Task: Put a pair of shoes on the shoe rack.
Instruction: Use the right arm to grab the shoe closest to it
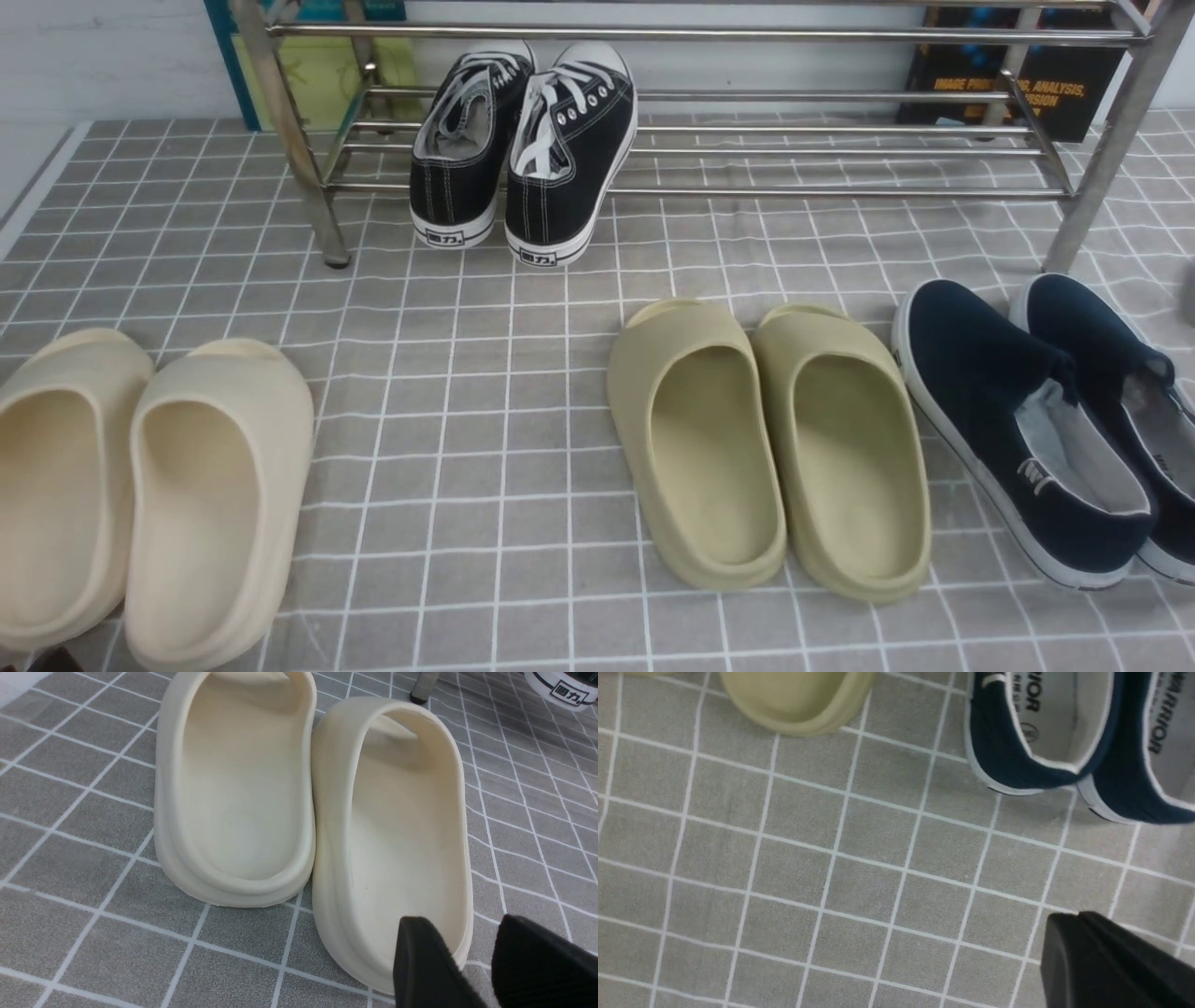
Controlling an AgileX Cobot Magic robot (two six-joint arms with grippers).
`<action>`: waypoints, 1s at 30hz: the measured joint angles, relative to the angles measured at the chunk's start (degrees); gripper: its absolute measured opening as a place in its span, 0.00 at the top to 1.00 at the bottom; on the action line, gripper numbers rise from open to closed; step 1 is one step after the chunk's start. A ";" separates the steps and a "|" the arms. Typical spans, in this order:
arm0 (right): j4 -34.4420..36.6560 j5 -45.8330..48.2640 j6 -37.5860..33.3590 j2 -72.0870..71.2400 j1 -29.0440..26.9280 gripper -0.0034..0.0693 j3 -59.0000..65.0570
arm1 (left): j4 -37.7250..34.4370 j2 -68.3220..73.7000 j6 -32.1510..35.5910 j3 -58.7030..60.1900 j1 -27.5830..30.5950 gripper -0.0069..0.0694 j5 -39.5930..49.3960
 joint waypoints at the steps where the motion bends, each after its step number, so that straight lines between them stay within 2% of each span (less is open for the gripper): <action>1: 0.11 -0.51 -0.05 2.42 0.20 0.84 -1.05 | 0.00 0.00 0.00 0.00 0.00 0.60 0.00; 3: 0.11 -1.38 -0.05 5.64 0.28 0.78 -2.34 | 0.00 0.00 0.00 0.00 0.00 0.60 0.00; 4: 0.11 -3.65 -0.12 9.02 0.28 0.68 -3.24 | 0.00 0.00 0.00 0.00 0.00 0.60 0.00; 7: -0.63 -8.34 -0.21 13.99 0.28 0.53 -3.52 | 0.00 0.00 0.00 0.00 0.00 0.60 0.00; 8: -0.63 -8.70 -0.21 14.72 0.28 0.52 -3.52 | 0.00 0.00 0.00 0.00 0.00 0.60 0.00; 9: -1.50 -11.67 -0.21 17.68 0.28 0.43 -3.52 | 0.00 0.00 0.00 0.00 0.00 0.60 0.00; 14: -2.72 -15.34 -0.26 25.80 0.28 0.36 -3.77 | 0.00 0.00 0.00 0.00 0.00 0.60 0.00; 18: -2.79 -15.69 -0.26 30.22 0.28 0.46 -3.77 | 0.00 0.00 0.00 0.00 0.00 0.60 0.00; 21: -2.84 -15.64 -0.26 31.66 0.28 0.67 -3.82 | 0.00 0.00 0.00 0.00 0.00 0.60 0.00; 23: -2.59 -15.42 -0.26 31.66 0.32 0.75 -3.82 | 0.00 0.00 0.00 0.00 0.00 0.60 0.00; 24: -2.35 -15.04 -0.20 31.21 0.34 0.85 -4.03 | 0.00 0.00 0.00 0.00 0.00 0.60 0.00; 25: -2.20 -14.36 -0.12 30.63 0.39 0.89 -4.32 | 0.00 0.00 0.00 0.00 0.00 0.60 0.00; 30: -0.92 -9.36 0.32 25.07 0.97 0.90 -7.11 | 0.00 0.00 0.00 0.00 0.00 0.60 0.00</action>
